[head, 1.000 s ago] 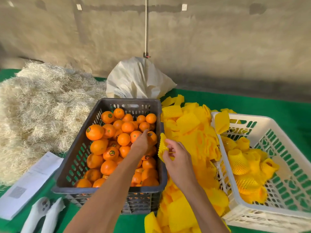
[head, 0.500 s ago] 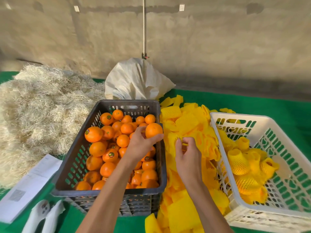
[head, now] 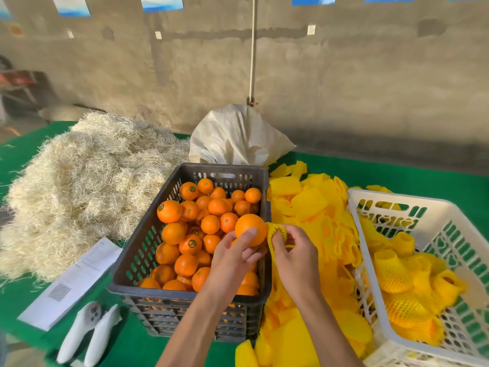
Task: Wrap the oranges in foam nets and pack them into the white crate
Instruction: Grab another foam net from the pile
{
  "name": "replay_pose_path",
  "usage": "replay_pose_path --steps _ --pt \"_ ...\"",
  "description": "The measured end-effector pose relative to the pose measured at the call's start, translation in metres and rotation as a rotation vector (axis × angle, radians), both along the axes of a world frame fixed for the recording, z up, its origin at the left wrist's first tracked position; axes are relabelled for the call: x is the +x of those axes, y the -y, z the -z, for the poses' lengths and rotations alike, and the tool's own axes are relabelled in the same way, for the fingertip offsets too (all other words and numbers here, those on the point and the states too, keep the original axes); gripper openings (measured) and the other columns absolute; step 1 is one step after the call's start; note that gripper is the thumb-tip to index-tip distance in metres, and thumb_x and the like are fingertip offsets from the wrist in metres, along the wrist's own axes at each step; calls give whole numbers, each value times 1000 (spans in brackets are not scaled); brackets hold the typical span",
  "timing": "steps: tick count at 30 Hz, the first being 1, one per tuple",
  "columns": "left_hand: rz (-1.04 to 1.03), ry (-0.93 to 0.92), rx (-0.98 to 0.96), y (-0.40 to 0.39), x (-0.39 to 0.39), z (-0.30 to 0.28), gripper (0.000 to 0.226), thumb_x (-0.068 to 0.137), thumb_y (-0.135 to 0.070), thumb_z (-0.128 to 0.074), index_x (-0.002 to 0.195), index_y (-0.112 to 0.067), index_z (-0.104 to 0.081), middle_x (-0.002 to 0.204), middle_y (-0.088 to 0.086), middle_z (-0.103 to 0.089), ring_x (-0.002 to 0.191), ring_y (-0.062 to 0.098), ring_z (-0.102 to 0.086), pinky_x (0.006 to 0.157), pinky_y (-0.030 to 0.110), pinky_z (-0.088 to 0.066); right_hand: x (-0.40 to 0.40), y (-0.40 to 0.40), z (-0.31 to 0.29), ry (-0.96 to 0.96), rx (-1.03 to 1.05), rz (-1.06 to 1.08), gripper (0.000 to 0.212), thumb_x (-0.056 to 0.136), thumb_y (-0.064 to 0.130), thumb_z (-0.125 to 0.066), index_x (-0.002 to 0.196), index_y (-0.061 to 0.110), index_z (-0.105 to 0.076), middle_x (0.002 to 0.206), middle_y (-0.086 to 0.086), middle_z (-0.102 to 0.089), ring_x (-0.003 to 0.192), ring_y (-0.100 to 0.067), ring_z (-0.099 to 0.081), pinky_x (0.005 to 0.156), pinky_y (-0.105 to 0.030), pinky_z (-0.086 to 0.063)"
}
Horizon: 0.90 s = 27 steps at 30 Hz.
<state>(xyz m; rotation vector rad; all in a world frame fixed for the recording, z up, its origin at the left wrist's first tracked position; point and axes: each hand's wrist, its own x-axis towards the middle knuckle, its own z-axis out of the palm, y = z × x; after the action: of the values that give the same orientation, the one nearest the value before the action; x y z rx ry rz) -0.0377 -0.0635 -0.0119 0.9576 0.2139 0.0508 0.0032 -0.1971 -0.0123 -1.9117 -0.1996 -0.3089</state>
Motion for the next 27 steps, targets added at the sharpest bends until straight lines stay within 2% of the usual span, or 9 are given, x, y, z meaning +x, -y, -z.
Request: replay_pose_path --steps 5,8,10,14,16,19,21,24,27 --pt "19 -11 48 -1 -10 -7 69 82 -44 -83 135 -5 -62 135 15 -69 129 31 -63 113 49 -48 -1 -3 -2 107 -203 67 20 102 25 -57 118 16 -65 114 0 -66 101 -17 -63 76 -21 -47" --pt "102 6 22 2 -17 -10 75 84 -53 -75 145 -15 -52 142 10 -64 134 28 -60 113 47 -47 -2 -1 -5 153 -291 73 22 99 25 -62 118 15 -64 116 -3 -67 100 -22 -65 72 -29 -50" --pt "173 28 6 4 -21 -14 79 89 -54 -68 153 -14 -44 148 10 -59 138 26 -56 113 41 -45 -1 0 -4 149 -277 43 18 93 16 -70 111 14 -66 108 -5 -69 94 -25 -66 70 -35 -51" --pt "177 -27 110 10 -21 -22 86 83 -60 -70 153 -15 -46 146 3 -62 136 18 -58 112 36 -42 0 -2 -2 75 -201 -59 17 83 6 -76 96 14 -67 91 -1 -65 83 -21 -61 67 -29 -41" --pt "137 -61 122 8 -20 -21 83 84 -61 -69 150 -15 -50 142 2 -66 132 16 -61 107 34 -44 2 0 -3 32 -184 -128 18 88 10 -74 106 14 -70 98 1 -64 90 -17 -61 73 -25 -45" --pt "78 -71 44 0 -19 -14 82 82 -57 -73 146 -10 -55 138 10 -68 130 22 -63 109 37 -44 6 11 -6 26 -129 -192 21 100 23 -63 119 21 -71 107 6 -65 96 -1 -60 75 -7 -43" --pt "27 -71 42 -3 -19 -13 75 76 -54 -79 136 -12 -63 132 12 -71 124 25 -67 106 40 -48 7 15 -9 26 -102 -218 21 101 26 -59 118 22 -72 107 6 -65 97 -1 -61 76 -11 -48" --pt "-57 -94 313 0 -21 -12 56 66 -57 -85 101 -14 -82 108 5 -80 105 19 -75 92 34 -56 8 19 -15 40 -56 -124 22 102 28 -58 118 18 -71 112 4 -66 97 -12 -65 80 -31 -58" --pt "-197 -95 742 6 -22 -12 64 64 -72 -78 83 -11 -77 68 2 -64 65 14 -58 63 34 -45 1 18 -20 233 -147 -125 23 102 23 -58 119 11 -69 108 1 -64 94 -12 -63 76 -20 -54"
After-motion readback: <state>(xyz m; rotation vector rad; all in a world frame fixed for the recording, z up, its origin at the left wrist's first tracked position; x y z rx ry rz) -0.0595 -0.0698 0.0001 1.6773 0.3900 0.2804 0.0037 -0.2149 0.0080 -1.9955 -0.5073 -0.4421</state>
